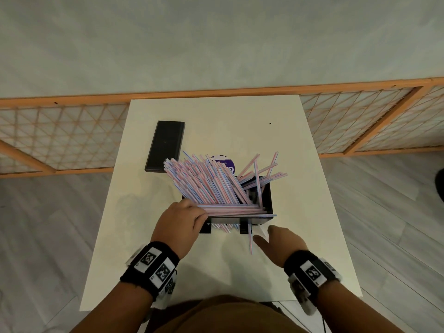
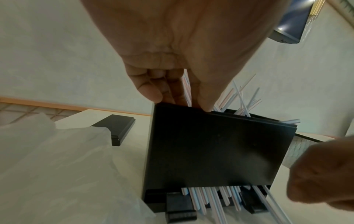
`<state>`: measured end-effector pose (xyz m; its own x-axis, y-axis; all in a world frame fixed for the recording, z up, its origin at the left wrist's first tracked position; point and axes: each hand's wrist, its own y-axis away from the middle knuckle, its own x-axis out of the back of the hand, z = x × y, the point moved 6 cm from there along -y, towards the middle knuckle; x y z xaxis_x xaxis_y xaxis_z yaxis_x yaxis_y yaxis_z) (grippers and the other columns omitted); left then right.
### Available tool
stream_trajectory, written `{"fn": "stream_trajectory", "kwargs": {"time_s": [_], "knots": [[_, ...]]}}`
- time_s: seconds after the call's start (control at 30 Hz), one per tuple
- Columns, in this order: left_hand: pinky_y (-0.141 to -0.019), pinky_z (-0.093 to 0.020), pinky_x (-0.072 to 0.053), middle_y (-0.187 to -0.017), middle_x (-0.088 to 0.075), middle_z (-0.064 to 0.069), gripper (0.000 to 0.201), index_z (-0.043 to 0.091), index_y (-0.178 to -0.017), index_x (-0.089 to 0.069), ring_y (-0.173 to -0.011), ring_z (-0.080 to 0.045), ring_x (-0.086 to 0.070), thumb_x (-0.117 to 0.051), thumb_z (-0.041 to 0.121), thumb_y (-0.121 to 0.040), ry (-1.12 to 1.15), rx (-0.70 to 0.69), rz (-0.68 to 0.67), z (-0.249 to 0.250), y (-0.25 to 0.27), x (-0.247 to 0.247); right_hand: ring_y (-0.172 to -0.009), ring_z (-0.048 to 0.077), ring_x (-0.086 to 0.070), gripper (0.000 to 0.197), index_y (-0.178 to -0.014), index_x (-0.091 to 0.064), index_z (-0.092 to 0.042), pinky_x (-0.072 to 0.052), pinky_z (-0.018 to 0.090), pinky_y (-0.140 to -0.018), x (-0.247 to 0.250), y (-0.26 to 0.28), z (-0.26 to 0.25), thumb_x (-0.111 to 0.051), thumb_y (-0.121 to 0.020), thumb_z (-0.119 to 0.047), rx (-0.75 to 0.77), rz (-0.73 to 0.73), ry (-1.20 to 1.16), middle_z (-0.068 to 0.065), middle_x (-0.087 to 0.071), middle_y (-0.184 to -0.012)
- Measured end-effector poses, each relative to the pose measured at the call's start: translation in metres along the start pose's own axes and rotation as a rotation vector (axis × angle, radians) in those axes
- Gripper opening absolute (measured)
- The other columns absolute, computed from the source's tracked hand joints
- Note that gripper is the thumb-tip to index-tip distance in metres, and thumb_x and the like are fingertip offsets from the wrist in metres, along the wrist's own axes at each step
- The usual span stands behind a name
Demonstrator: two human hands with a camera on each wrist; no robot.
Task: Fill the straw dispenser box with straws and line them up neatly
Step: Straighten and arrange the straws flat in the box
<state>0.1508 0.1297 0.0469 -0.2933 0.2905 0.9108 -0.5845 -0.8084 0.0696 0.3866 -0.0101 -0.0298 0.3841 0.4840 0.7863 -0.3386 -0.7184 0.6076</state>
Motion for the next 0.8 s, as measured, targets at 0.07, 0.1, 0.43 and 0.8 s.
{"fn": "stream_trajectory", "kwargs": {"time_s": [0.07, 0.1, 0.43, 0.8], "knots": [[-0.073, -0.029, -0.049, -0.095, -0.062, 0.009, 0.021, 0.03, -0.095, -0.076, -0.084, -0.017, -0.055, -0.056, 0.036, -0.101, -0.012, 0.0, -0.004, 0.001, 0.0, 0.0, -0.099, 0.028, -0.067, 0.054, -0.104, -0.058, -0.019, -0.049, 0.034, -0.074, -0.015, -0.015, -0.002, -0.04, -0.095, -0.069, -0.049, 0.015, -0.079, 0.004, -0.069, -0.11], [-0.073, -0.03, -0.049, -0.094, -0.062, 0.009, 0.021, 0.03, -0.094, -0.076, -0.084, -0.017, -0.055, -0.056, 0.035, -0.101, -0.015, -0.001, -0.006, 0.001, 0.0, -0.001, -0.098, 0.027, -0.068, 0.054, -0.108, -0.06, -0.02, -0.052, 0.034, -0.074, -0.019, -0.02, -0.004, -0.042, -0.094, -0.069, -0.062, 0.03, -0.11, 0.004, -0.07, -0.109], [-0.069, -0.04, -0.052, -0.087, -0.062, 0.009, 0.02, 0.029, -0.087, -0.072, -0.075, -0.019, -0.054, -0.058, 0.034, -0.1, -0.067, 0.007, 0.014, 0.001, -0.003, -0.001, -0.1, 0.029, -0.067, 0.03, -0.102, -0.069, -0.017, -0.046, 0.028, -0.075, -0.056, -0.027, 0.005, -0.042, -0.099, -0.032, -0.038, -0.079, -0.15, 0.006, -0.072, -0.109], [-0.076, -0.033, -0.052, -0.095, -0.063, 0.008, 0.02, 0.029, -0.099, -0.072, -0.086, -0.017, -0.055, -0.054, 0.036, -0.102, 0.057, 0.048, -0.011, -0.002, 0.001, 0.0, -0.091, 0.021, -0.065, 0.028, -0.106, -0.066, -0.024, -0.053, 0.033, -0.083, -0.027, 0.083, 0.039, -0.043, -0.096, -0.036, 0.246, -0.327, 0.158, -0.003, -0.067, -0.097]]}}
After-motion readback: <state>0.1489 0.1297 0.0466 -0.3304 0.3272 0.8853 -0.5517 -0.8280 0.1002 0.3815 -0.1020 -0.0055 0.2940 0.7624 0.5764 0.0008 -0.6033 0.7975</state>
